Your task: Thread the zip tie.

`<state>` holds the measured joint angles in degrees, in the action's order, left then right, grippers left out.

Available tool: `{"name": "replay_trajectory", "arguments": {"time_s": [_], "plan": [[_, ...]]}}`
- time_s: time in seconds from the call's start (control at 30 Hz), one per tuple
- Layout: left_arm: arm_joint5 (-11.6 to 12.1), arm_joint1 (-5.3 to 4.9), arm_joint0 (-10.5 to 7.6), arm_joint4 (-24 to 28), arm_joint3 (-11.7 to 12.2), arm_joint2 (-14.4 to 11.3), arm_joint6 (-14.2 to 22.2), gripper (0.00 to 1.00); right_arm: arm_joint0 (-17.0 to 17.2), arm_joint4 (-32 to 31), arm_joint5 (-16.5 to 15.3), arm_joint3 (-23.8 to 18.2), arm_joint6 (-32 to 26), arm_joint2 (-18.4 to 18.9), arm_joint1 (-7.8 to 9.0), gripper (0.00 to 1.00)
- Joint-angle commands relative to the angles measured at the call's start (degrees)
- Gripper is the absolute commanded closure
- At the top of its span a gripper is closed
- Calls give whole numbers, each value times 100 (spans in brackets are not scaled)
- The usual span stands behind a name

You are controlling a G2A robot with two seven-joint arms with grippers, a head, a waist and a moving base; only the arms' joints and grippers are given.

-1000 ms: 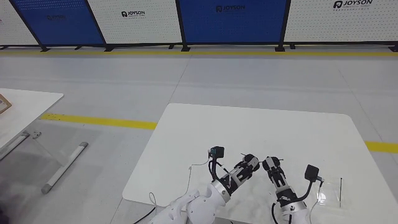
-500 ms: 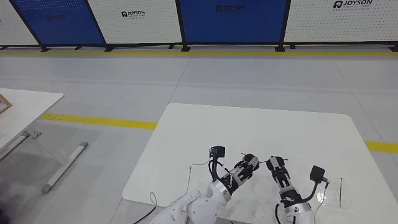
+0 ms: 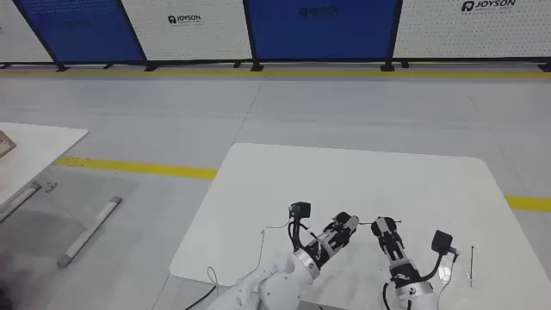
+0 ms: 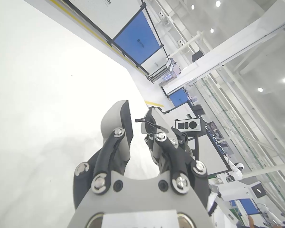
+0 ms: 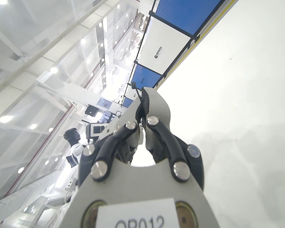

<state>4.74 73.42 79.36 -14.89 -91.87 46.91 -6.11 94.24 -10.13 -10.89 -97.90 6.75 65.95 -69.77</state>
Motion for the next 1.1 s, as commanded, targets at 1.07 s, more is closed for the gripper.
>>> {"name": "replay_trajectory", "arguments": {"time_s": [1.07], "plan": [[205,68,27,-87,37,37,271,100,15,-131,-72,11,-206,69,-123,100]]}}
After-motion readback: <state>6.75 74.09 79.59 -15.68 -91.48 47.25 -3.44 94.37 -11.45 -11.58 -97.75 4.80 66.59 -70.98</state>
